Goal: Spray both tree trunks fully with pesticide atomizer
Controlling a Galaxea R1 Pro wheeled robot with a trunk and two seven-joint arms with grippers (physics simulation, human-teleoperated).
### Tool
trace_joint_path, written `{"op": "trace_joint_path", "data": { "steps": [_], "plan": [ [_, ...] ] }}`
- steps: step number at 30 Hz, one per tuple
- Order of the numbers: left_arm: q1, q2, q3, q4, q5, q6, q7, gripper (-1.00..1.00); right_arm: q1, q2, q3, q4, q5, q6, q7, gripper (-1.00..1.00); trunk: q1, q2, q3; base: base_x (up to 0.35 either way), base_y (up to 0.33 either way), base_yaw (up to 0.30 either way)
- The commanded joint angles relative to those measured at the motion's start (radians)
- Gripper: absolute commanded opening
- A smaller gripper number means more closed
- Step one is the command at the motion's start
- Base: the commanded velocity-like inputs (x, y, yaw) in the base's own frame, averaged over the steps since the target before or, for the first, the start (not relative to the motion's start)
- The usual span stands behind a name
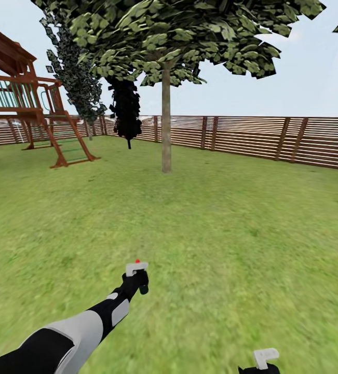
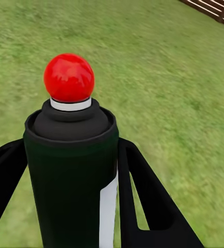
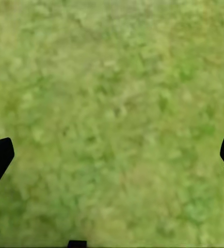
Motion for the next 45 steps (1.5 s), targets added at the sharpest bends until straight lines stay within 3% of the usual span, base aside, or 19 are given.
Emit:
{"op": "trace_joint_path", "data": {
  "steps": [1, 39, 45],
  "plan": [
    [0.000, 0.000, 0.000, 0.000, 0.000, 0.000, 0.000, -1.00, 0.000, 0.000, 0.000, 0.000, 0.000, 0.000, 0.000, 1.00, 0.000, 0.000, 0.000, 0.350, 0.000, 0.000],
    [0.000, 0.000, 0.000, 0.001, 0.000, 0.001, 0.000, -1.00, 0.000, 0.001, 0.000, 0.000, 0.001, 0.000, 0.000, 1.00, 0.000, 0.000, 0.000, 0.350, 0.000, 0.000],
    [0.000, 0.000, 0.000, 0.001, 0.000, 0.001, 0.000, -1.00, 0.000, 0.024, -0.001, 0.000, 0.000, -0.001, 0.000, 1.00, 0.000, 0.000, 0.000, 0.350, 0.000, 0.000]
  ]
}}
